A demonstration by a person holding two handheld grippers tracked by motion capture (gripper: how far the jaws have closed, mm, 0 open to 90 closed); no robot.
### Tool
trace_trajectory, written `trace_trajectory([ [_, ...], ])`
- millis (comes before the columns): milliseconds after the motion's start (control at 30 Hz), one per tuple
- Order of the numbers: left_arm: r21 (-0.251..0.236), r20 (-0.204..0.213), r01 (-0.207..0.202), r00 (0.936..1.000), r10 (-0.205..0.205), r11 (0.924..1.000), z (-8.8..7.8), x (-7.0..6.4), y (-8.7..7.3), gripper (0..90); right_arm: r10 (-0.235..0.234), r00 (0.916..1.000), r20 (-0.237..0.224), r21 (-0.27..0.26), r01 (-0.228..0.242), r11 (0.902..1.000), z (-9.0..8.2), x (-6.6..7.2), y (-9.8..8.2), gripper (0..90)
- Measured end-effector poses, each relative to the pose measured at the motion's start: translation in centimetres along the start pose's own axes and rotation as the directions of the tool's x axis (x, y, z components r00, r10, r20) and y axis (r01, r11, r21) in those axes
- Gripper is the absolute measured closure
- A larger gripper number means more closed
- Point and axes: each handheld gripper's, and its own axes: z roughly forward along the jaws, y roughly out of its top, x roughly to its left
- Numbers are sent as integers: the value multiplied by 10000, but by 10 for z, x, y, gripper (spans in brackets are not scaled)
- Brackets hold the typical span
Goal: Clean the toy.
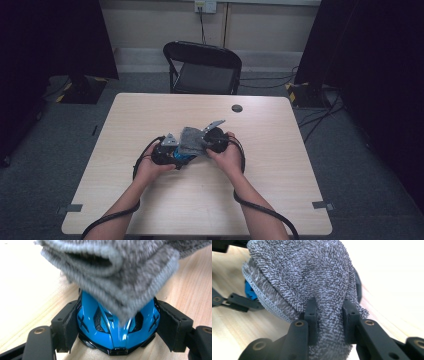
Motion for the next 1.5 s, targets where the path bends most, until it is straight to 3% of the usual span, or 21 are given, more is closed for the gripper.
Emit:
trace_trajectory([
  [700, 2, -4, 4, 10000, -4, 10000, 0, 0, 0, 258, 775, 9940, 774, 123, -786, 9968, -8, -38, -10, 712],
  [1033, 1, -4, 7, 10000, -7, 10000, 0, 0, 0, 258, 926, 9921, 848, 149, -942, 9954, -8, -47, -17, 712],
  [1100, 2, -4, 5, 10000, -5, 10000, 0, 0, 0, 258, 869, 9906, 1060, 179, -893, 9958, -9, -49, -19, 713],
  [1500, 4, -4, 0, 10000, 0, 10000, 0, 0, 0, 258, 1279, 9839, 1251, 230, -1317, 9910, -10, -60, -30, 713],
])
